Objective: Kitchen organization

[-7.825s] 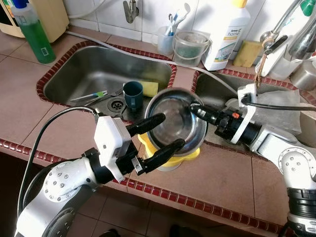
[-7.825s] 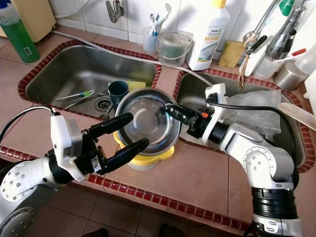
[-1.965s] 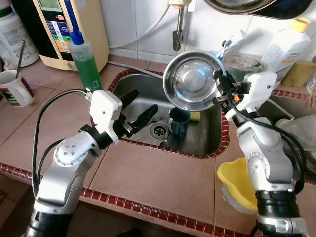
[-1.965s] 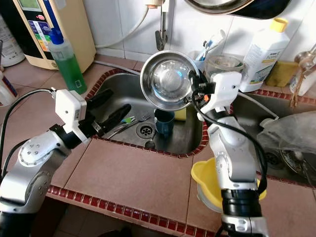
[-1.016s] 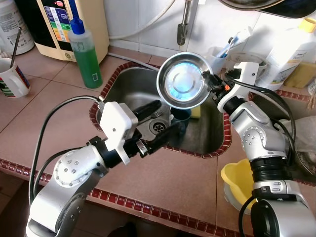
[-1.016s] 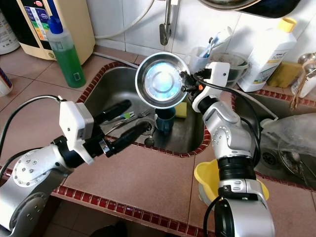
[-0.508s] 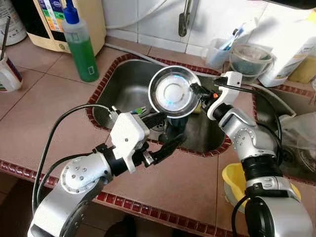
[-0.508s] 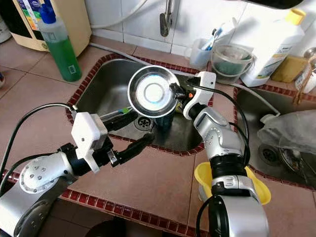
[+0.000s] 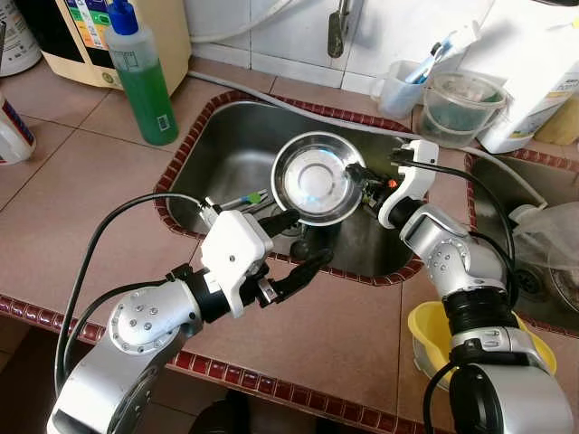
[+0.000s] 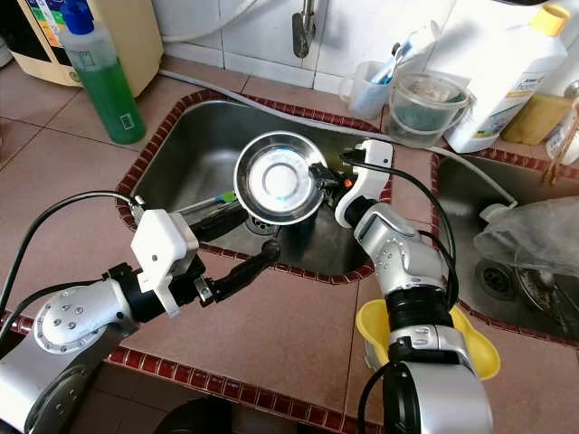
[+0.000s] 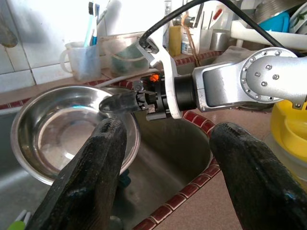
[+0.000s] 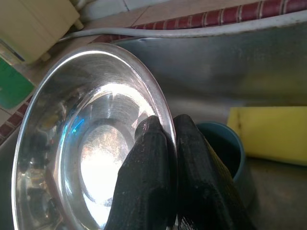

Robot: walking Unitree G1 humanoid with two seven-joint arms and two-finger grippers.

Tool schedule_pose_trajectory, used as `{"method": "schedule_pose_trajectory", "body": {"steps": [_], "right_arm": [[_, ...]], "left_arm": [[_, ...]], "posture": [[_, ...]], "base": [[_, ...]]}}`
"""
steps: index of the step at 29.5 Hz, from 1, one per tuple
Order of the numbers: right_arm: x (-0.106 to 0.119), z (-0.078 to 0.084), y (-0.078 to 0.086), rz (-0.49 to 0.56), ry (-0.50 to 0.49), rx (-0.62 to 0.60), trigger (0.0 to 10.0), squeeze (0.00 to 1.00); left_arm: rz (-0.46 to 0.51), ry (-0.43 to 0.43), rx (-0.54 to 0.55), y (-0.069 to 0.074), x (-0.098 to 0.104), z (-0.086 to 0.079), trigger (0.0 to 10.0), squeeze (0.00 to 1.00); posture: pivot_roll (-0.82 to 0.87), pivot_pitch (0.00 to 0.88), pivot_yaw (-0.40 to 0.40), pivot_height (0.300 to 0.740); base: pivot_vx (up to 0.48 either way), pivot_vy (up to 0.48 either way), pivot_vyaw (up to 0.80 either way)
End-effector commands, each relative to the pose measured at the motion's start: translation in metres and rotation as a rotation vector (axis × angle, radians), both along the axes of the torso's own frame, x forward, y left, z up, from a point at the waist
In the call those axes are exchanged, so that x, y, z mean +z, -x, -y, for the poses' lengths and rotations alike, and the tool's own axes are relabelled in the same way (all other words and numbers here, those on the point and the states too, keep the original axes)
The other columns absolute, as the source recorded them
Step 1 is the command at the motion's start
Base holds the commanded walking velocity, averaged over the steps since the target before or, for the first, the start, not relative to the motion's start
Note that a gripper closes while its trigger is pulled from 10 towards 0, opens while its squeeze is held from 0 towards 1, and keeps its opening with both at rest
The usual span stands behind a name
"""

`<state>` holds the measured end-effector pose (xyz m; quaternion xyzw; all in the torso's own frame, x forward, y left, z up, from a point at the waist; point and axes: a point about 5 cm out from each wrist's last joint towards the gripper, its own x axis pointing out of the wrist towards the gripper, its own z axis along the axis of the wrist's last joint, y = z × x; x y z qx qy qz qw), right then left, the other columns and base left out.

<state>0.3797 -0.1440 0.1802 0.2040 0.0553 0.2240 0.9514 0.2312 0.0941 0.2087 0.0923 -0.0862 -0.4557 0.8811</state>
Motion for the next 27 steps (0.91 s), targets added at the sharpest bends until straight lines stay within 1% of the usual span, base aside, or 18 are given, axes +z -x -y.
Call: {"method": "schedule_pose_trajectory", "body": {"steps": [1, 4, 5, 9, 19, 27], "right_arm": [[0.001, 0.006, 0.002, 0.003, -0.013, -0.009, 10.0, 0.00], [0.001, 0.006, 0.002, 0.002, -0.012, -0.010, 10.0, 0.00], [0.001, 0.006, 0.001, 0.001, -0.015, -0.012, 10.0, 1.00], [0.003, 0.006, 0.000, 0.006, -0.029, -0.001, 10.0, 1.00], [0.007, 0.005, -0.001, 0.020, -0.030, 0.004, 10.0, 1.00], [0.016, 0.002, -0.001, 0.070, -0.059, 0.034, 10.0, 1.00]], "left_arm": [[-0.007, -0.013, -0.014, 0.000, -0.002, 0.001, 10.0, 0.00], [-0.006, -0.013, -0.014, 0.000, -0.002, 0.001, 10.0, 0.00], [-0.004, -0.013, -0.017, 0.000, -0.001, 0.001, 10.0, 0.00], [-0.002, -0.008, -0.015, -0.001, 0.000, 0.001, 10.0, 0.00], [0.001, -0.001, -0.014, -0.001, 0.001, 0.001, 10.0, 0.00], [0.003, 0.002, -0.015, -0.001, 0.002, 0.000, 10.0, 0.00]], "posture": [[-0.03, 0.255, -0.058, 0.740], [-0.03, 0.255, -0.058, 0.740], [-0.03, 0.256, -0.058, 0.740], [-0.02, 0.255, -0.059, 0.740], [-0.02, 0.253, -0.059, 0.740], [-0.02, 0.255, -0.056, 0.740]], "base": [[0.000, 0.000, 0.00], [0.000, 0.000, 0.00], [0.000, 0.000, 0.00], [0.000, 0.000, 0.00], [0.000, 0.000, 0.00], [0.000, 0.000, 0.00]]}}
